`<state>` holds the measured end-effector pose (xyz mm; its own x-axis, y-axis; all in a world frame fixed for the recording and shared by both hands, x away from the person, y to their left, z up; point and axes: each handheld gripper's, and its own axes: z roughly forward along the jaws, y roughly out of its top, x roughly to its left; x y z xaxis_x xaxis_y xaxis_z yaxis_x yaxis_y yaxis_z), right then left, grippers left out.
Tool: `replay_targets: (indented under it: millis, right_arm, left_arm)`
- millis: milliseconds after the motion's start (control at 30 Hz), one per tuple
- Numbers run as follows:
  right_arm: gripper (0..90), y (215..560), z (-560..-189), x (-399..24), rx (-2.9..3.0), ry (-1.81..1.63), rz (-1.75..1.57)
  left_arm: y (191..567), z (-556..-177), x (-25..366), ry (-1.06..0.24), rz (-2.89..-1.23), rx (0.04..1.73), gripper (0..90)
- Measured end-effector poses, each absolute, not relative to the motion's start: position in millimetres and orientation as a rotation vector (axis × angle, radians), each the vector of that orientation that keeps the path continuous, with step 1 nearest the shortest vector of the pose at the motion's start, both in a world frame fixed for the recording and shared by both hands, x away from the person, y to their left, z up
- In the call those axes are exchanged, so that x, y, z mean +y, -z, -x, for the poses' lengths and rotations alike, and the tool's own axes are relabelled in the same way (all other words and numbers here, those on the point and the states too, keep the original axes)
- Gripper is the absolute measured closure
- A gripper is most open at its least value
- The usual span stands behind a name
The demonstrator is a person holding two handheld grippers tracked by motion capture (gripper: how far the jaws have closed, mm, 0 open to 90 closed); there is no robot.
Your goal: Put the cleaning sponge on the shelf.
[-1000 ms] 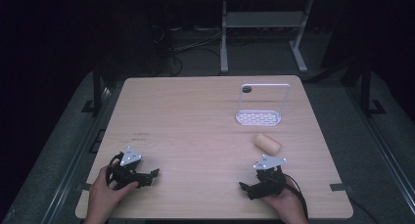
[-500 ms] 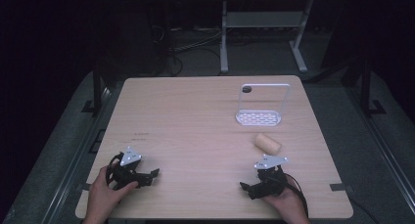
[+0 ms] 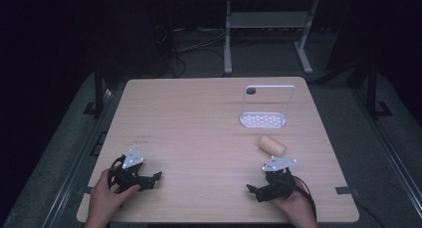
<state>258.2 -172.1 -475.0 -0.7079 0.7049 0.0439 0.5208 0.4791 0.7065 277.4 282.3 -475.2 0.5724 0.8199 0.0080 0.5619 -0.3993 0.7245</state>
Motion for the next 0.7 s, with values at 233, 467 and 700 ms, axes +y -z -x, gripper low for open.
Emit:
replay_targets:
  millis: [233, 467, 700]
  right_arm:
    - [4.3, 474, -258, -178, 2.47, -1.051, -1.047]
    - [4.3, 472, -258, -186, 2.453, -1.044, -1.06]
    - [4.5, 471, -258, -192, 2.442, -1.034, -1.079]
  left_arm:
    - [475, -277, 282, -0.48, -2.116, 1.098, 12.9]
    - [475, -277, 282, -0.481, -2.115, 1.098, 12.9]
    - [475, -277, 282, -0.48, -2.116, 1.098, 12.9]
